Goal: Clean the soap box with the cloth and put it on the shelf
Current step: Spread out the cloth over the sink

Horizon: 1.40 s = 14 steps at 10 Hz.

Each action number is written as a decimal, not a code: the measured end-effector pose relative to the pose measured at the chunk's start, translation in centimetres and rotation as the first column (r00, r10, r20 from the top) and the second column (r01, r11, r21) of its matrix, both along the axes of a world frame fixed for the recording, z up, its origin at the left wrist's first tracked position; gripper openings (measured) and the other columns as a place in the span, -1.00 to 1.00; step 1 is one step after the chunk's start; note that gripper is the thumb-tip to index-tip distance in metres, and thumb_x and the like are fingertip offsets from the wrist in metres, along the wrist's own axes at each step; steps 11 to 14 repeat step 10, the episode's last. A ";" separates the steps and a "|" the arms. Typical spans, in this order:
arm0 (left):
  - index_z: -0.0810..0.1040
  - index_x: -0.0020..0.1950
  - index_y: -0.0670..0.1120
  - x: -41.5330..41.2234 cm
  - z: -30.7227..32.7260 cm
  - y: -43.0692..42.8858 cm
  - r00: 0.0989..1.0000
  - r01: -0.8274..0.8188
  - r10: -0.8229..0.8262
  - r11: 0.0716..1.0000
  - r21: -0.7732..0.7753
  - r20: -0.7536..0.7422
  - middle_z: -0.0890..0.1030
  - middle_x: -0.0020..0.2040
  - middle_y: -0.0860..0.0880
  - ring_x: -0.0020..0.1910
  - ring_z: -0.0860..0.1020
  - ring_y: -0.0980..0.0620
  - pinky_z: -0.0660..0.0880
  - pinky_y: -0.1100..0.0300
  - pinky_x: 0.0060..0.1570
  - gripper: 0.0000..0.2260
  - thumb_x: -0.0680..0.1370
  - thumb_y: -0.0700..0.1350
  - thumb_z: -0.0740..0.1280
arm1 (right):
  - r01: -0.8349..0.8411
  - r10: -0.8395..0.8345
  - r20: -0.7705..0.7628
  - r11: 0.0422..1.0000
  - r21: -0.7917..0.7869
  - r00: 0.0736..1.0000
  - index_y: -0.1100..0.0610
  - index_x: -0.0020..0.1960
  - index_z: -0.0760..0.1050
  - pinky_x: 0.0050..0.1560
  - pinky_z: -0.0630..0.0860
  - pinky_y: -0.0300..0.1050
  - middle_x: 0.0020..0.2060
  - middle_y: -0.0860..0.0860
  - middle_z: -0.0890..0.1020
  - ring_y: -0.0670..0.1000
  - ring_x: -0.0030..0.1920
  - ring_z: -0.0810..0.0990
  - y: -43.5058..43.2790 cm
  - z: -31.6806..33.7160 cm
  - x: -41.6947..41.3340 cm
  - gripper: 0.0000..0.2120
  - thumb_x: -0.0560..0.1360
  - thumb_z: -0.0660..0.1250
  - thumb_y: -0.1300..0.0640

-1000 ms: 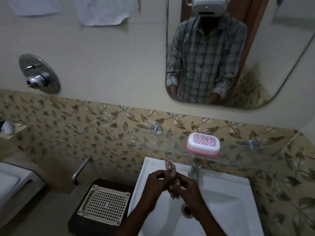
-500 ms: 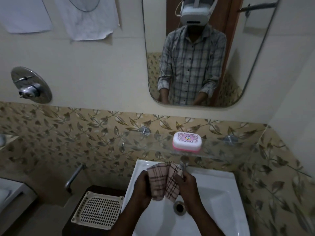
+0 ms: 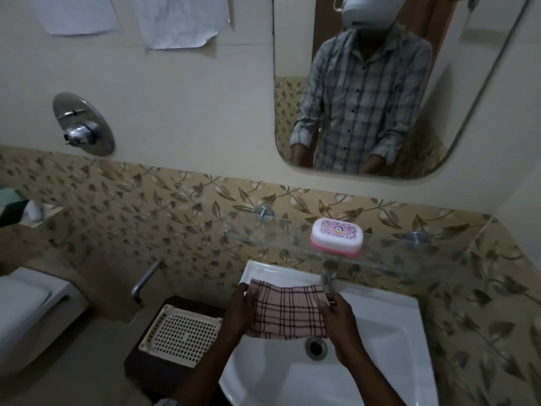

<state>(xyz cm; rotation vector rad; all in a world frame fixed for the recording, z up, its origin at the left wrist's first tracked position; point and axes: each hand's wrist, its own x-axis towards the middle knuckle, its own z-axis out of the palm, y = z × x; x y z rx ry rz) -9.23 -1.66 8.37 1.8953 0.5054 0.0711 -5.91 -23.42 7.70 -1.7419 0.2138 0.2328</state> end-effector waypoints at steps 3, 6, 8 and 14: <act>0.63 -0.28 -0.13 -4.4 -4.6 9.9 0.951 -0.210 0.181 0.973 -0.092 -0.249 0.59 -0.52 0.03 -0.60 0.50 0.20 0.36 0.36 -0.59 -0.77 0.58 -0.19 0.35 | -0.060 0.052 -0.307 0.998 -0.016 0.950 0.19 -0.02 0.60 -0.28 0.63 -0.03 -0.14 0.15 0.70 0.17 -0.16 0.69 9.8 -5.3 0.2 -0.84 0.55 0.25 0.32; 0.64 -0.03 -0.20 -3.1 -11.7 26.8 0.861 -0.488 0.464 0.870 -0.078 -0.206 0.63 -0.25 -0.16 -0.28 0.57 -0.04 0.52 0.25 -0.40 -0.81 0.51 -0.40 0.28 | -0.115 0.123 -0.372 0.992 0.043 0.920 0.20 0.26 0.52 0.10 0.63 0.23 0.12 0.22 0.64 0.25 0.08 0.64 31.6 -13.3 0.0 -0.63 0.50 0.16 0.30; 0.66 0.02 -0.19 -2.3 -20.6 30.6 0.843 -0.501 0.479 0.865 -0.034 -0.243 0.70 -0.17 -0.14 -0.17 0.65 -0.15 0.65 0.06 -0.21 -0.77 0.48 -0.36 0.27 | 0.168 -0.159 -0.363 0.986 -0.008 0.918 0.27 0.28 0.48 0.29 0.47 -0.02 0.14 0.16 0.60 0.16 0.16 0.56 38.9 -21.1 -0.7 -0.62 0.52 0.12 0.44; 0.65 0.23 -0.06 -1.4 -28.4 33.0 0.884 -0.372 0.353 0.928 -0.004 -0.305 0.71 0.07 -0.14 0.09 0.66 -0.16 0.59 -0.14 0.14 -0.63 0.45 -0.15 0.26 | 0.274 -0.251 -0.449 0.962 -0.012 0.858 0.40 0.29 0.47 0.10 0.48 -0.11 0.18 0.30 0.60 0.28 0.18 0.59 39.9 -29.5 -1.2 -0.63 0.53 0.11 0.52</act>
